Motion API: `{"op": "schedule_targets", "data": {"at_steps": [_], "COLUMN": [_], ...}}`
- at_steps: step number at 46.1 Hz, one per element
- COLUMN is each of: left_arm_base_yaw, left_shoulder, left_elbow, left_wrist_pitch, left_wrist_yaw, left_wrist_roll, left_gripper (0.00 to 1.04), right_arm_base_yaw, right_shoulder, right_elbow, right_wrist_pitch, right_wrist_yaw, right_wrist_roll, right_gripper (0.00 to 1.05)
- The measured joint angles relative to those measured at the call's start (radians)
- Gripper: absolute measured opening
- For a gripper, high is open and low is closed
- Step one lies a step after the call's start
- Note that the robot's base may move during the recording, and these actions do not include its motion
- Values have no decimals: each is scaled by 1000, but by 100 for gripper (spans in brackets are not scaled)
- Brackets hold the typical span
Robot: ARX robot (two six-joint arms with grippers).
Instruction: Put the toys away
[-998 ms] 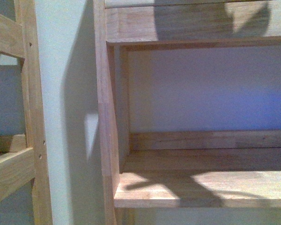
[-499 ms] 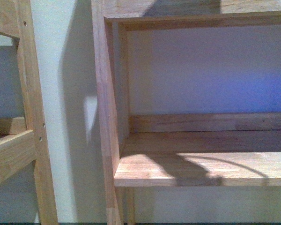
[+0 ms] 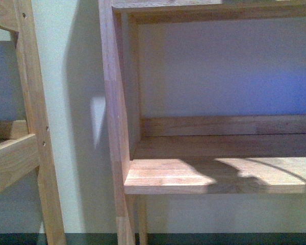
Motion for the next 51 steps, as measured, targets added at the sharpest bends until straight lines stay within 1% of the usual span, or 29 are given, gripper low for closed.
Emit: {"op": "schedule_targets", "data": {"at_steps": [13, 24, 28, 35, 37, 47, 50, 51], "left_arm_base_yaw": [0, 0, 0, 0, 0, 0, 0, 0], "left_shoulder": [0, 0, 0, 0, 0, 0, 0, 0], "left_elbow": [0, 0, 0, 0, 0, 0, 0, 0], "left_wrist_pitch": [0, 0, 0, 0, 0, 0, 0, 0], "left_wrist_yaw": [0, 0, 0, 0, 0, 0, 0, 0], "left_wrist_roll": [0, 0, 0, 0, 0, 0, 0, 0], "left_gripper": [99, 99, 99, 99, 99, 99, 99, 99], "right_arm_base_yaw": [-1, -10, -11, -16, -16, -21, -22, -22], "right_shoulder": [16, 16, 13, -13, -19, -98, -124, -131], "right_elbow": [20, 17, 8, -26, -33, -126, -156, -164], "right_wrist_pitch": [-6, -3, 2, 13, 13, 21, 28, 30], "right_wrist_yaw": [8, 39, 40, 40, 40, 25, 25, 25], "right_wrist_roll": [6, -5, -12, -21, -26, -47, -53, -52], "right_gripper": [7, 38, 47, 65, 69, 93, 99, 100]}}
